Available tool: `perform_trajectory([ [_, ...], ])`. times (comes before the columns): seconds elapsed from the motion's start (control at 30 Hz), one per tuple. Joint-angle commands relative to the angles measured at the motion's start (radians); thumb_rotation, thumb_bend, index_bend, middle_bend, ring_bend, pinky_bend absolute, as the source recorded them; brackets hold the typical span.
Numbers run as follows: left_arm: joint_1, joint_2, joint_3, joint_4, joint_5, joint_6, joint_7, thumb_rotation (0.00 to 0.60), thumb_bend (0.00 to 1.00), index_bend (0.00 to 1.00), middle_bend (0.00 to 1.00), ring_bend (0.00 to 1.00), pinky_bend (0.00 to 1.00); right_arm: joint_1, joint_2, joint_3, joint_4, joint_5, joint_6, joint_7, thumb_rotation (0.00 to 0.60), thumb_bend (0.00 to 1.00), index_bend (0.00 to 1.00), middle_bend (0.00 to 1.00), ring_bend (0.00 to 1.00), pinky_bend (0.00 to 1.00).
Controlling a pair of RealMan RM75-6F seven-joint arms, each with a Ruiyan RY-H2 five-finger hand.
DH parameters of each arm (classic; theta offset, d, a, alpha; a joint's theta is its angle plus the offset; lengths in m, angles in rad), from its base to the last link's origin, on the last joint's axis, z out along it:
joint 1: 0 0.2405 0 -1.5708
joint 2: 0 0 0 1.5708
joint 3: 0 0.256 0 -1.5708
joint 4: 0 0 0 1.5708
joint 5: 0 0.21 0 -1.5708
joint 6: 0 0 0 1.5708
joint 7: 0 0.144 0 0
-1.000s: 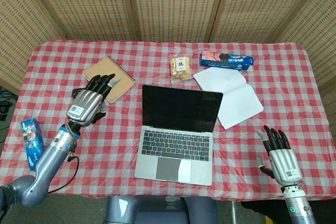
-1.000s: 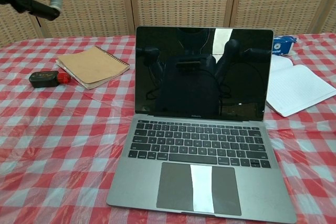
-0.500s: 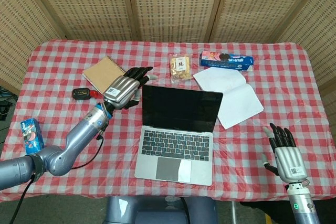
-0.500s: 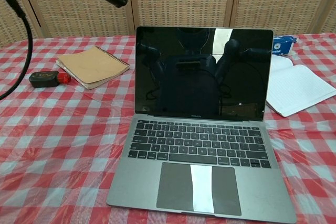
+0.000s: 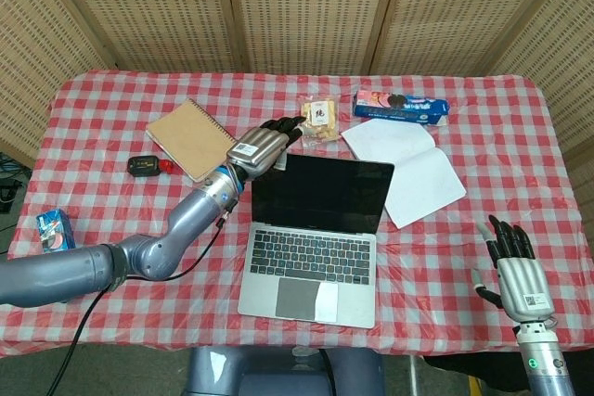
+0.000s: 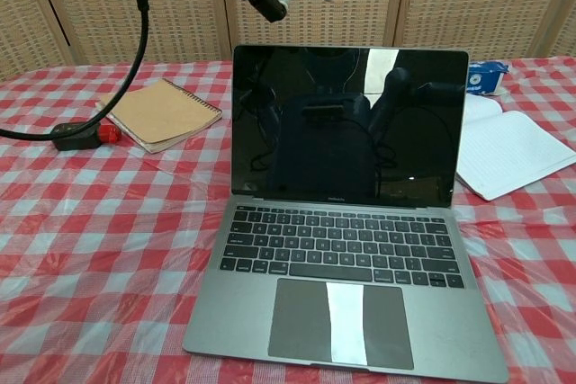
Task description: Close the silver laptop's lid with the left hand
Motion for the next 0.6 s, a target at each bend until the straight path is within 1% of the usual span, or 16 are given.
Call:
perform_trajectory([
  [0.03, -0.073, -0.03, 0.055, 0.051, -0.084, 0.0, 0.037, 0.6, 1.0, 0.14, 0.0, 0.01, 0.1, -0.001, 0.003, 0.003, 0.0, 0.004, 0.003, 0.006, 0.6, 0.65, 0.0, 0.0, 0.0, 0.0],
  [0.13, -0.101, -0.046, 0.076, 0.072, -0.119, 0.001, 0.044, 0.6, 1.0, 0.17, 0.0, 0.03, 0.1, -0.002, 0.007, 0.005, 0.0, 0.006, 0.006, 0.011, 0.6, 0.65, 0.0, 0.0, 0.0, 0.0],
  [0.27, -0.137, -0.067, 0.097, 0.103, -0.16, 0.006, 0.048, 0.6, 1.0, 0.18, 0.0, 0.05, 0.13, -0.002, 0.009, 0.006, 0.0, 0.009, 0.005, 0.017, 0.6, 0.65, 0.0, 0.0, 0.0, 0.0],
  [0.6, -0.189, -0.093, 0.118, 0.144, -0.214, -0.008, 0.033, 0.6, 1.0, 0.21, 0.0, 0.06, 0.15, -0.002, 0.011, 0.01, 0.0, 0.013, 0.007, 0.022, 0.6, 0.65, 0.0, 0.0, 0.0, 0.0],
])
